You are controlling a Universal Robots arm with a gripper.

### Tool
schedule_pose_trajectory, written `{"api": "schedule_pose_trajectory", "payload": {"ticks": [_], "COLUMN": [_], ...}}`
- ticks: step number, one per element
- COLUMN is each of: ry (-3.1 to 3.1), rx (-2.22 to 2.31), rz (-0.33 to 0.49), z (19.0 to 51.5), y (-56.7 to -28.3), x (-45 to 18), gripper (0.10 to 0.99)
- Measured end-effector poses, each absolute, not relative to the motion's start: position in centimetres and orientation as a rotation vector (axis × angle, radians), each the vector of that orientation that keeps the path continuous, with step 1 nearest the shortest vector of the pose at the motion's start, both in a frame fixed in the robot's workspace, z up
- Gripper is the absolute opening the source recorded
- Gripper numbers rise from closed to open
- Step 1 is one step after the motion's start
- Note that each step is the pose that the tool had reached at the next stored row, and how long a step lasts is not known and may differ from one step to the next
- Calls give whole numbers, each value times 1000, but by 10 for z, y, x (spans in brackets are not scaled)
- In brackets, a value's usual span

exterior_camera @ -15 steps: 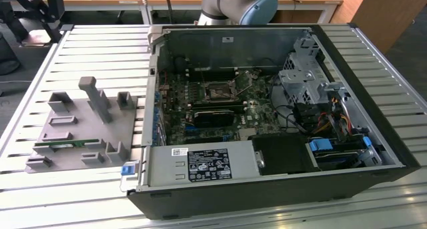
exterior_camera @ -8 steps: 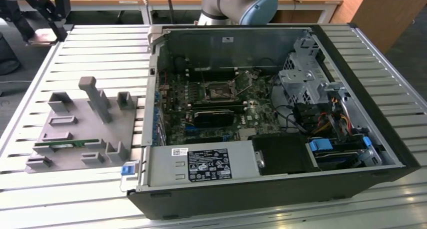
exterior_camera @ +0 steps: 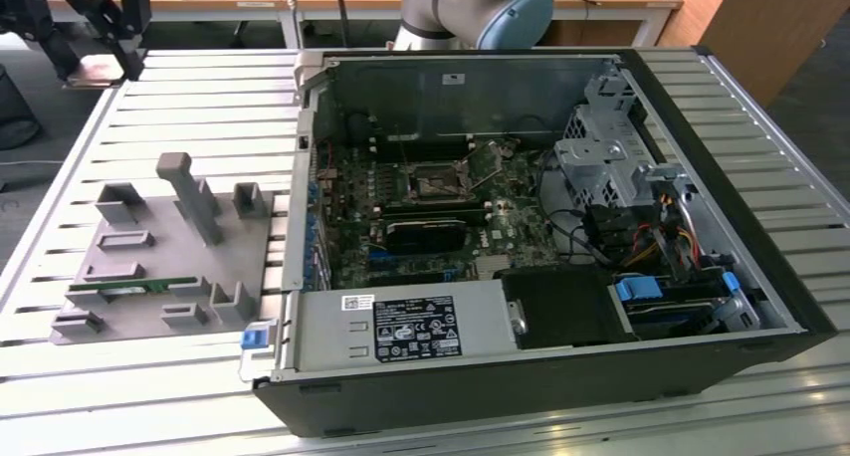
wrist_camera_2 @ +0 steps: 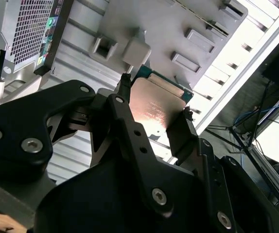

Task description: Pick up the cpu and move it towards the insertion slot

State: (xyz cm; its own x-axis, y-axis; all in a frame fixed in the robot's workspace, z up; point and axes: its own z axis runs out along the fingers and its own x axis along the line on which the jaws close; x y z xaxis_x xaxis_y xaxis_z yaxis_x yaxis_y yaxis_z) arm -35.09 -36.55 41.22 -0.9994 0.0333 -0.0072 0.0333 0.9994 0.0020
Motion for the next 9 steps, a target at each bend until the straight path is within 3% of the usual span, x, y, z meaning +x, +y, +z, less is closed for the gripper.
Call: {"api": "schedule_pose_trajectory", "payload": {"ticks": [9], "ry": [3134], "rx": [52], "rz": [3], "z": [412], "y": [-362], "x": [-343], "gripper": [545]}}
